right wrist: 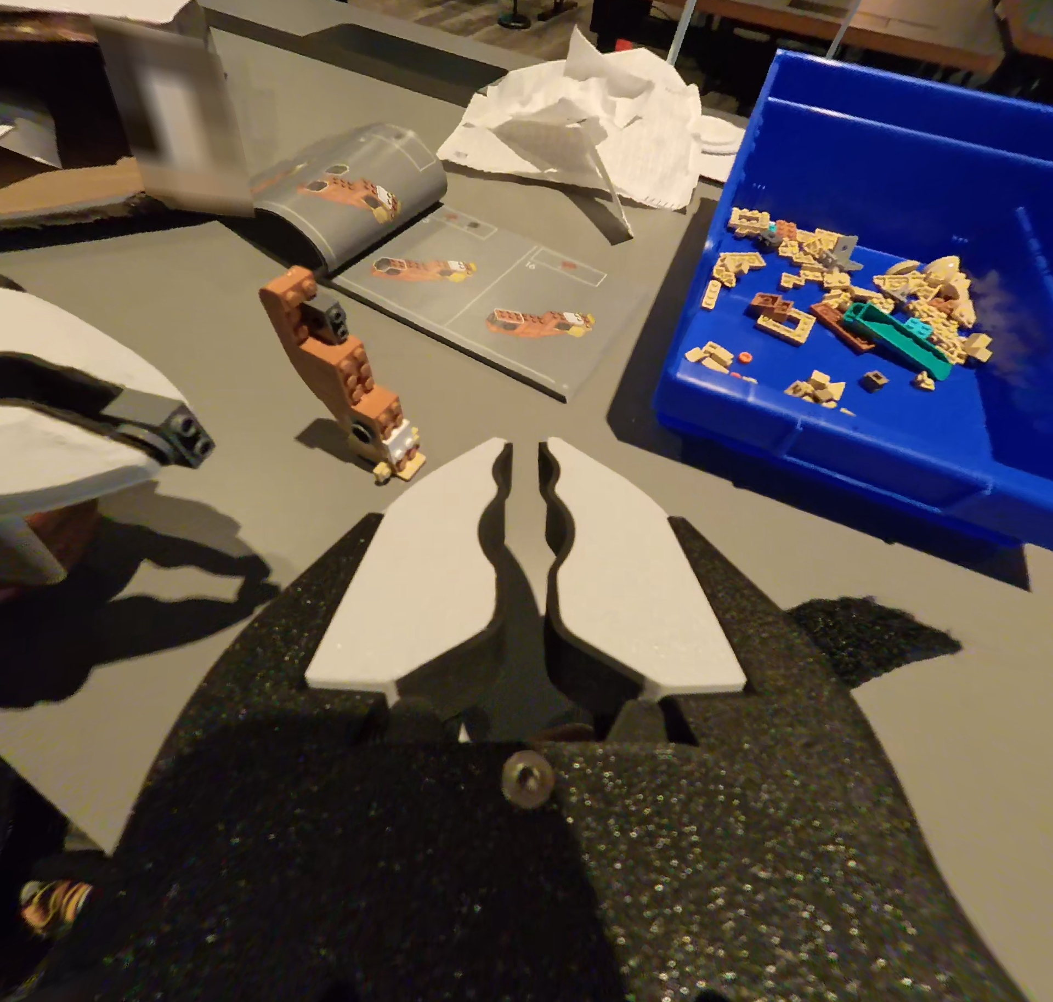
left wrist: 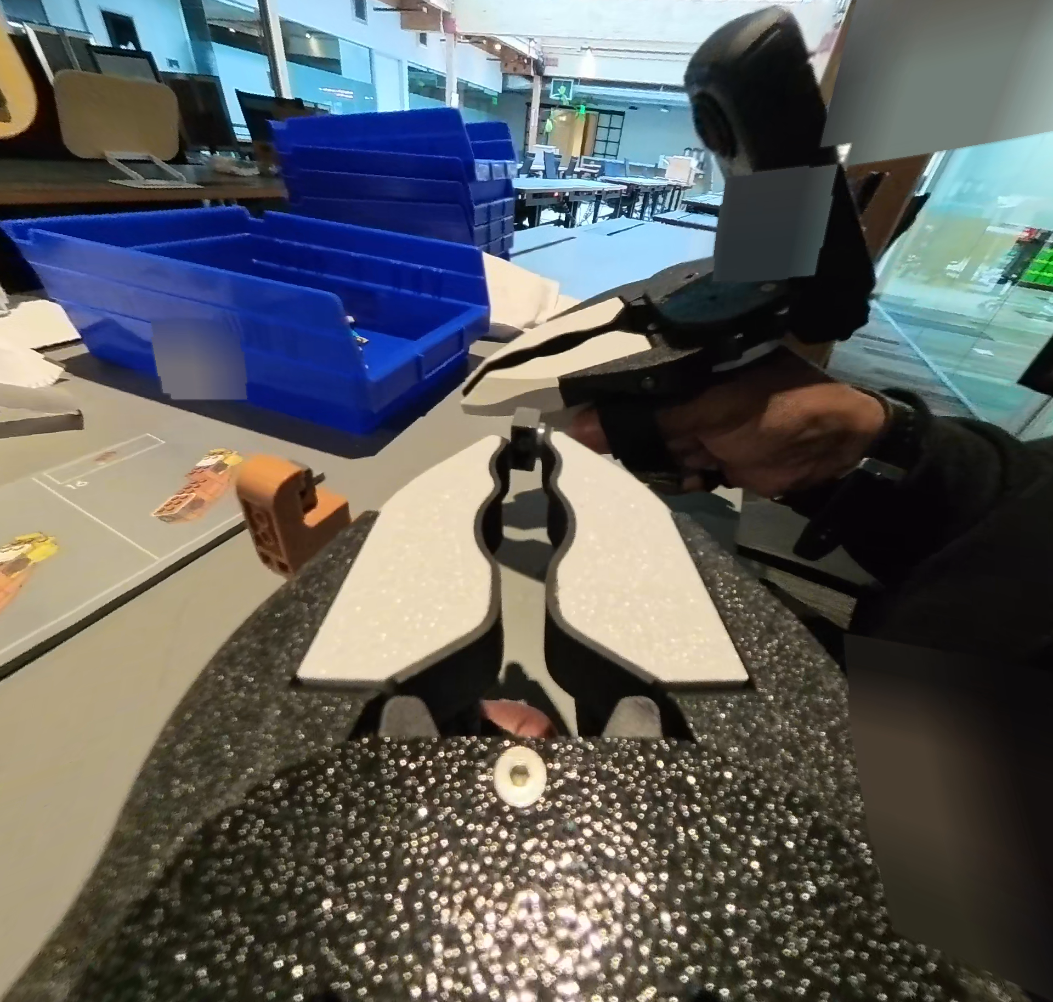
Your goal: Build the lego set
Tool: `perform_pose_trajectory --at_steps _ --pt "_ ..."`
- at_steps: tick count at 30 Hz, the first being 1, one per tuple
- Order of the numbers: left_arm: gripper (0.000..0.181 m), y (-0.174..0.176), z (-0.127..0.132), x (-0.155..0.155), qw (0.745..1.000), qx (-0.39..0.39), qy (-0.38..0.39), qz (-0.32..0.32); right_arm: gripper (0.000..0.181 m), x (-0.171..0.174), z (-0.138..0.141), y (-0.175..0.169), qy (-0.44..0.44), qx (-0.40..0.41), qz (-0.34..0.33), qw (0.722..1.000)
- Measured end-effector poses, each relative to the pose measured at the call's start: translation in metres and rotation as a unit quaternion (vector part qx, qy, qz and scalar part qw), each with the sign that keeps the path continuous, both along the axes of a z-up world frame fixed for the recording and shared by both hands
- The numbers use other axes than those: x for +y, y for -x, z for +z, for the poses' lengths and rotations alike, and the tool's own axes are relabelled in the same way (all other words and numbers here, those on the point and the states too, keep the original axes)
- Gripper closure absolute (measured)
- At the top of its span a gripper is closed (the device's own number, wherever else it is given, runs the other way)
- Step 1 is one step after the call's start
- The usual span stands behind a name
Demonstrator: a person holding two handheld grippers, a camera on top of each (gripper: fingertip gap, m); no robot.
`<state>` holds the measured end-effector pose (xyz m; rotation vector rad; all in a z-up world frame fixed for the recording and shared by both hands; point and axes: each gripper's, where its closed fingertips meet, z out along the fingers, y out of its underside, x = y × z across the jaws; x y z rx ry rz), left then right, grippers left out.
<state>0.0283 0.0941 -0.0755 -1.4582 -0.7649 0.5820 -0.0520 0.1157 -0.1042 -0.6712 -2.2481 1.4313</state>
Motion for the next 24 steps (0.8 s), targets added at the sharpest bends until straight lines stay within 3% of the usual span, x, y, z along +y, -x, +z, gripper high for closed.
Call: perform_pose_trajectory --at_steps 4,12,15,24 --pt "0.171 0.003 0.001 -0.001 0.999 -0.016 -0.026 -0.02 0.171 0.0 0.007 -0.004 0.027 0.022 0.022 0.999" --pt "0.171 0.0 0.003 -0.007 0.998 -0.005 -0.029 -0.049 0.166 -0.02 0.026 -0.053 0.131 -0.021 0.201 0.971" --pt "0.171 -0.001 0.004 -0.009 0.998 -0.01 -0.04 -0.05 0.166 -0.028 0.032 -0.065 0.128 0.015 0.237 0.963" --pt "0.171 0.0 0.006 -0.019 0.996 -0.029 -0.082 -0.017 0.153 -0.041 0.032 -0.079 0.128 0.131 0.23 0.956"
